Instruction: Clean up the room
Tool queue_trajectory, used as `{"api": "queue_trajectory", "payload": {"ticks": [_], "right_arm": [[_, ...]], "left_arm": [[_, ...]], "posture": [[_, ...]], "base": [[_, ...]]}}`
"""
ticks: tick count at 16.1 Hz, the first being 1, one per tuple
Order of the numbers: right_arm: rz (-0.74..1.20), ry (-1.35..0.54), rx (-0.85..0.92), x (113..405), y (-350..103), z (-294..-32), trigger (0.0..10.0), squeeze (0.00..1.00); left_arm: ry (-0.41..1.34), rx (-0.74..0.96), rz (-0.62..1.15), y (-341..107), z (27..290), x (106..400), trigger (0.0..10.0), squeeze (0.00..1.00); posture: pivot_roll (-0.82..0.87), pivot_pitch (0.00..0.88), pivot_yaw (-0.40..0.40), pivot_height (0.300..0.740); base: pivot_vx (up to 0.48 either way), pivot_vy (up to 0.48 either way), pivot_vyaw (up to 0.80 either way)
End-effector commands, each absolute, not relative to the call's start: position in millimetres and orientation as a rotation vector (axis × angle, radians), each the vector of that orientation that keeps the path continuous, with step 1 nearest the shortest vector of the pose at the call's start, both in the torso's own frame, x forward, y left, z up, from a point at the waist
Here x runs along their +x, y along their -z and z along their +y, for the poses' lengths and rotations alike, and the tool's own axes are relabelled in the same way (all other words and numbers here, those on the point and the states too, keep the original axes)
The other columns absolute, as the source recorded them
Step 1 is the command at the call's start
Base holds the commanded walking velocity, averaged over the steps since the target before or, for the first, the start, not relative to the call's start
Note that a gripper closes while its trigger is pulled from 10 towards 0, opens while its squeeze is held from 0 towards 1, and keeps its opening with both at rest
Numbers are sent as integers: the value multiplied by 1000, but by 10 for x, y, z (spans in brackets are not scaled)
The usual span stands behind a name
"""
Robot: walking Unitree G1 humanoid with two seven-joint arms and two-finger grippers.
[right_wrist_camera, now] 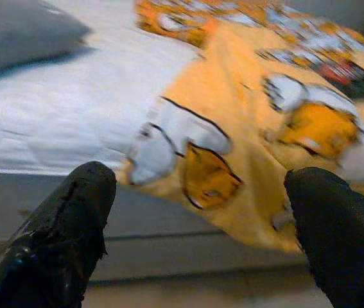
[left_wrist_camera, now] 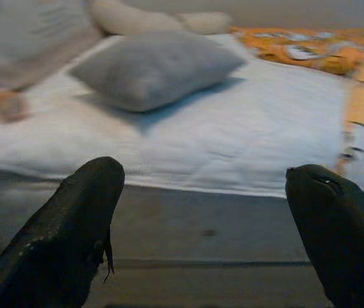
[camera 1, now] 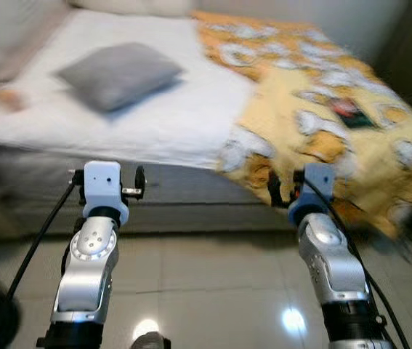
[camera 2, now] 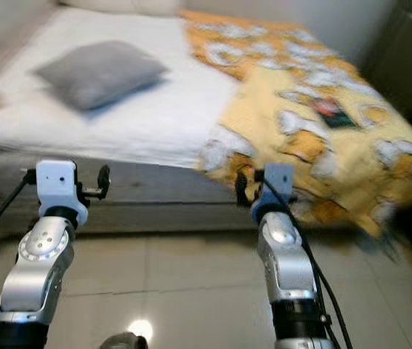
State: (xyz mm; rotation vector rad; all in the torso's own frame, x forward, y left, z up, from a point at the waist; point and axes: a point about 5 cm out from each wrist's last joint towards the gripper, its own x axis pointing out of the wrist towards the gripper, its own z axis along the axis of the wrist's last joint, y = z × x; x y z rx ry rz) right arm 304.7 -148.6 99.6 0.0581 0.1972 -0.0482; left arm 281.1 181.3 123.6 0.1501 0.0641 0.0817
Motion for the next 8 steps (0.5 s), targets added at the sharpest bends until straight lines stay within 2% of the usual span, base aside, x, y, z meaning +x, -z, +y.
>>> {"api": "queue_trajectory", "payload": {"ticks": [1,6,8], "right_arm": [[187,76,39,3075,-1020,-1541,10000,0],[177,65,22,3147,-1050,-1523,10000,0],[171,21,32,3175,-1070,-1461,10000,0]], "left_arm": [[-76,153,55,-1258,1779,2832,10000,0],[-77,167,47,-1285,1785,2871,10000,0],[-77,181,44,-1297,1806,2874,10000,0]], "posture": [[75,0,-79,740],[87,0,-89,740],[96,0,-97,740]], "base": [[412,0,0],[411,0,0],[411,0,800]]}}
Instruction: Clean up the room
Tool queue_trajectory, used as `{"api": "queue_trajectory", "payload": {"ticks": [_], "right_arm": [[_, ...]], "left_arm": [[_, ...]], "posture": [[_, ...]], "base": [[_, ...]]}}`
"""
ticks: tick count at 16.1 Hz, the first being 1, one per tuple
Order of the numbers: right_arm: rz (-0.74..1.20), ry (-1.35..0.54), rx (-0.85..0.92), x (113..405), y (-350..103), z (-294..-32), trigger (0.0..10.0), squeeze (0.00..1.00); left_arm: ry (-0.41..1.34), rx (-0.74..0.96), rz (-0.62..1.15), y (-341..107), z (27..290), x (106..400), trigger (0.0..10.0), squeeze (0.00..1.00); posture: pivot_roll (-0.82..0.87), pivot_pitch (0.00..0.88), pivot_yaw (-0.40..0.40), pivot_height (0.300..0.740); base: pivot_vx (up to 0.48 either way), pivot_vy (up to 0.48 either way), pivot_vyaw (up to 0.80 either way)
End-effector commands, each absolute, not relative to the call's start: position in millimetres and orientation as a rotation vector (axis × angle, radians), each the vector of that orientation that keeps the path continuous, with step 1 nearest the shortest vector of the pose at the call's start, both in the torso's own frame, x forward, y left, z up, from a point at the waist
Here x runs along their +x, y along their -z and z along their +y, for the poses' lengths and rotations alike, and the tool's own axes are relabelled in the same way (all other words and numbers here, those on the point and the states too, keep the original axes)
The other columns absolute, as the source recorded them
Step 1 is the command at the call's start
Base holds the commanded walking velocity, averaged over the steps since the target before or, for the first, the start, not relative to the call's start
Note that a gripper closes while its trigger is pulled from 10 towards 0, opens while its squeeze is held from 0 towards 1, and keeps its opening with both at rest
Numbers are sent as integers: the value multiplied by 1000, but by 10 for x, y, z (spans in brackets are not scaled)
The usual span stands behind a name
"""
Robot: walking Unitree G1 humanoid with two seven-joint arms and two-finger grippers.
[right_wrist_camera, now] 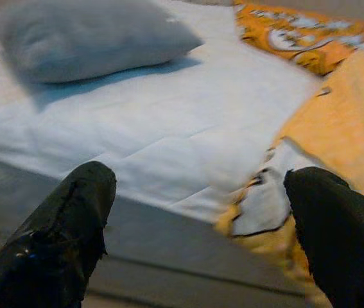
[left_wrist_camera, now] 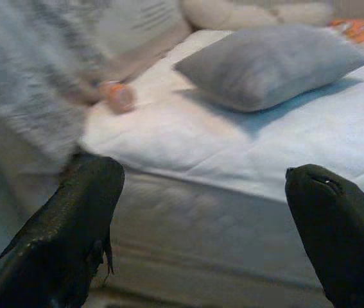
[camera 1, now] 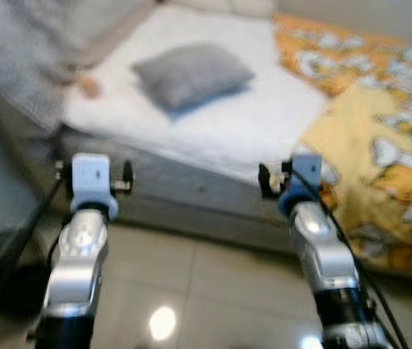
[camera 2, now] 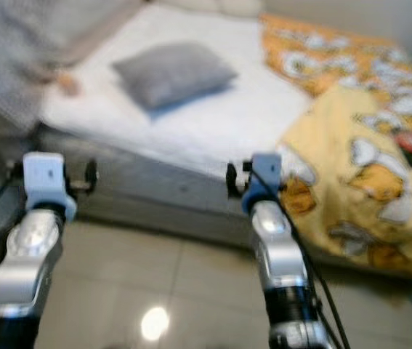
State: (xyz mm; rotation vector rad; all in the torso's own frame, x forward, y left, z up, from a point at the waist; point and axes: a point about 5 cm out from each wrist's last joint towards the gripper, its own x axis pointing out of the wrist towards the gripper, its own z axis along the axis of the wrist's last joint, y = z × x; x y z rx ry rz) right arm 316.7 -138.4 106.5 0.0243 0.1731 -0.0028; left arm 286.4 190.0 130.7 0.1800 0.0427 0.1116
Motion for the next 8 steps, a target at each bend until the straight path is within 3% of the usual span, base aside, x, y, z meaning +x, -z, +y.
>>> {"api": "queue_trajectory", "payload": {"ticks": [1,5,8], "right_arm": [[176,12,23,3186,-1060,-1435,10000,0],[176,1,27,3222,-1065,-1397,10000,0],[202,-17,15,3231,-1022,-1382,10000,0]], "left_arm": [[-81,185,43,-1299,1815,2876,10000,0],[-94,209,31,-1329,1842,2896,10000,0],[-92,227,27,-1343,1843,2907,10000,0]], "posture": [[100,0,-100,740],[112,0,-107,740],[110,0,-101,740]], "base": [[412,0,800],[415,0,798],[416,0,177]]}}
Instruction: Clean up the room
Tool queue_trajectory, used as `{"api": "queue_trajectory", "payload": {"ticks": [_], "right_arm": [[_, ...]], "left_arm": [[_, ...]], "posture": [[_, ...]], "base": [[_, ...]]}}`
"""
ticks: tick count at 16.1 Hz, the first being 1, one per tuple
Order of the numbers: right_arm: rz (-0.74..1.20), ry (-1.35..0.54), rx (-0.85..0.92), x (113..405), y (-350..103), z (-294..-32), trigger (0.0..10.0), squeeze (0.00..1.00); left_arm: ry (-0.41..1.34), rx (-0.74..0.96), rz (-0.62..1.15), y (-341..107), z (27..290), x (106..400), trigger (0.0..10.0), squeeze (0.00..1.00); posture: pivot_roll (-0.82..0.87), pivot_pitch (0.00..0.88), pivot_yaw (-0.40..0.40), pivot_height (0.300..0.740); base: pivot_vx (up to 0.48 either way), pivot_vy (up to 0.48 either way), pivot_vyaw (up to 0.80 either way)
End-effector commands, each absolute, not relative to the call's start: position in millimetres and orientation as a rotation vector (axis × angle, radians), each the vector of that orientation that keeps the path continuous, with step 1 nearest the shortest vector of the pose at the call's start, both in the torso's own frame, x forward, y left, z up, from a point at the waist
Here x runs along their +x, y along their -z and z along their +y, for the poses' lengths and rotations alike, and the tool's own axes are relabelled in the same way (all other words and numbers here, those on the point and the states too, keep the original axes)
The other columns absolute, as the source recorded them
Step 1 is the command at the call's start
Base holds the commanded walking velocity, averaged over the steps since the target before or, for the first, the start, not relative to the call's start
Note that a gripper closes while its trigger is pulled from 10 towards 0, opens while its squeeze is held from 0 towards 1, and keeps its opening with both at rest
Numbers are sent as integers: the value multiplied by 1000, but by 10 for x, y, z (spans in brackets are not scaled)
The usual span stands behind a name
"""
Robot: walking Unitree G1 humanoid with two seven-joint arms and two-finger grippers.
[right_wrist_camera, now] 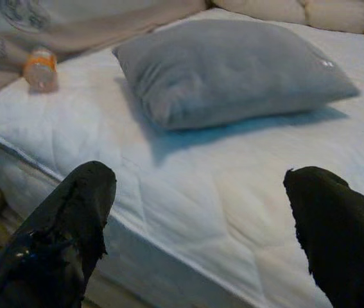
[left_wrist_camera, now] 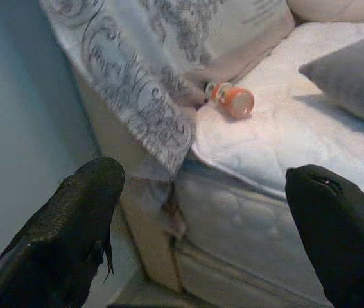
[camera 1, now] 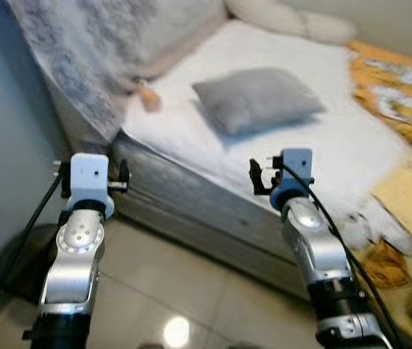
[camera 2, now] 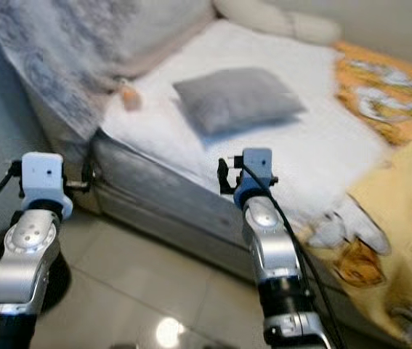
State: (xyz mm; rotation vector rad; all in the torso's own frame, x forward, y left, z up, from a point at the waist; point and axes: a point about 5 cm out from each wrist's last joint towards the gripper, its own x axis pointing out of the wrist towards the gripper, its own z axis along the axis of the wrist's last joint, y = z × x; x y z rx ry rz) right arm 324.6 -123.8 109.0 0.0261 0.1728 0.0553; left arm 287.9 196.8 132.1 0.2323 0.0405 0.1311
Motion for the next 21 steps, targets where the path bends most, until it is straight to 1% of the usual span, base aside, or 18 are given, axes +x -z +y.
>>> {"api": "queue_trajectory", "payload": {"ticks": [1,4,6,8,13,16,18,21], "right_arm": [[207,-23,21,3230,-1011,-1374,10000,0],[213,-67,11,3216,-1000,-1318,10000,0],[217,-53,7,3203,-976,-1333,10000,0],[206,-86,10,3198,-987,-1310,10000,0],[205,-125,3,3200,-990,-1241,10000,0],[224,-107,7,3172,-944,-1248,10000,0],[230,-63,33,3167,-928,-1305,10000,0],[224,-64,-2,3176,-951,-1333,10000,0]], "left_arm": [[-91,230,28,-1342,1844,2909,10000,0],[-91,234,33,-1335,1860,2923,10000,0],[-92,236,37,-1328,1868,2928,10000,0],[-90,240,39,-1325,1865,2924,10000,0],[-78,269,38,-1329,1853,2903,10000,0],[-63,284,43,-1328,1855,2889,10000,0],[-43,305,46,-1327,1839,2893,10000,0],[-11,324,54,-1313,1808,2901,10000,0]], "posture": [[103,0,-93,740],[94,0,-80,740],[91,0,-75,740],[89,0,-73,740],[101,0,-80,740],[94,0,-61,740],[90,0,-56,740],[83,0,-52,740]], "base": [[412,0,0],[414,0,0],[407,0,0],[405,0,0],[399,0,800],[395,0,800],[390,0,0],[365,0,0]]}}
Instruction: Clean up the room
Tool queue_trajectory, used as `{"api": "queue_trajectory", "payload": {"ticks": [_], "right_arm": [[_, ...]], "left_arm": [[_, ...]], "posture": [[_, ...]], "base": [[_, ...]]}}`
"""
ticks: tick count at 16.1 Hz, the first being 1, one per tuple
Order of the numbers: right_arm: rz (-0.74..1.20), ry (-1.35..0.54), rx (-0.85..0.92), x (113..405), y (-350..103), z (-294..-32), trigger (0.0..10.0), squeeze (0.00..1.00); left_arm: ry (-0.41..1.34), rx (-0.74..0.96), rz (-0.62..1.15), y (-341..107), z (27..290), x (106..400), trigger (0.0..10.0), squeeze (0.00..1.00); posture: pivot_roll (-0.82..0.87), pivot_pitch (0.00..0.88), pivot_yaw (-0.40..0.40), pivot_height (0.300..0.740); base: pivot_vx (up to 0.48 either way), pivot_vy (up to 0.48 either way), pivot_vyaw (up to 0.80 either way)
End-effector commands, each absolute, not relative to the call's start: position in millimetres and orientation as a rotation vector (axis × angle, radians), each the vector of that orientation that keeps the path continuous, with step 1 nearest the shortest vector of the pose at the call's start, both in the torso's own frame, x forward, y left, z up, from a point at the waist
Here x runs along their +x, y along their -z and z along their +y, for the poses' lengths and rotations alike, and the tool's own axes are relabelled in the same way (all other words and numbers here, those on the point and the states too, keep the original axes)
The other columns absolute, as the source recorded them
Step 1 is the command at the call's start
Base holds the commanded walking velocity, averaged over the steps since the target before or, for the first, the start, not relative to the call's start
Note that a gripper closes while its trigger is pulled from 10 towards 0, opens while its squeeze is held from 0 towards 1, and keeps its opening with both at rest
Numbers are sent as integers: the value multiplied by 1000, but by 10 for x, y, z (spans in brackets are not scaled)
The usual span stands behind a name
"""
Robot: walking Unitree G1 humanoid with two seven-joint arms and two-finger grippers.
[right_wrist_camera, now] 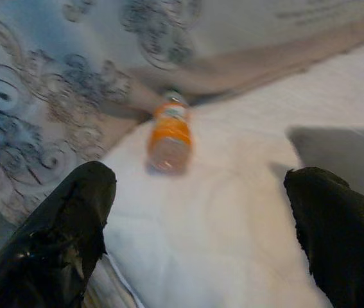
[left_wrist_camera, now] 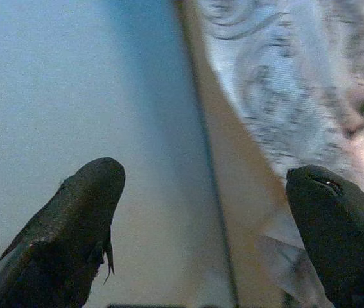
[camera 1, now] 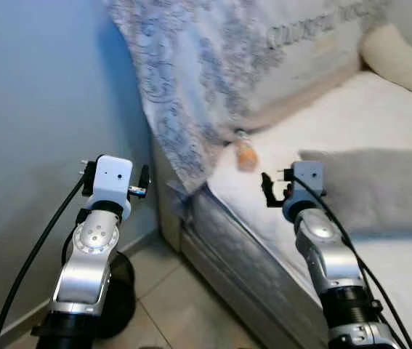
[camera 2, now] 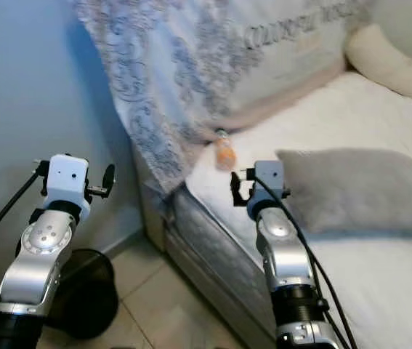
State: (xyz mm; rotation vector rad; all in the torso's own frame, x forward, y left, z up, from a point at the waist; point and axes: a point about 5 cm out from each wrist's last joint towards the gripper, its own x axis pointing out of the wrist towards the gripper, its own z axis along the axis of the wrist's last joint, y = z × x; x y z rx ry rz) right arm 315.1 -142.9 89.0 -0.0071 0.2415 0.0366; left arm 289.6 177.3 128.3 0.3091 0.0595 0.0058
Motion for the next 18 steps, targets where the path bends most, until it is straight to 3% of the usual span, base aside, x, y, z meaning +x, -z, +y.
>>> {"api": "queue_trajectory", "payload": {"ticks": [1,9,12,18], "right_arm": [[225,-71,-29,3186,-959,-1333,10000,0],[238,-80,-32,3236,-999,-1354,10000,0],[246,-77,-32,3229,-986,-1358,10000,0],[232,-154,-62,3273,-1044,-1332,10000,0]], "left_arm": [[-6,331,57,-1310,1807,2908,10000,0],[14,357,52,-1346,1818,2934,10000,0],[25,369,53,-1351,1832,2935,10000,0],[49,390,49,-1378,1832,2950,10000,0]], "posture": [[84,0,-54,740],[94,0,-74,740],[91,0,-70,740],[88,0,-50,740]], "base": [[349,0,0],[338,0,0],[334,0,-800],[322,0,0]]}}
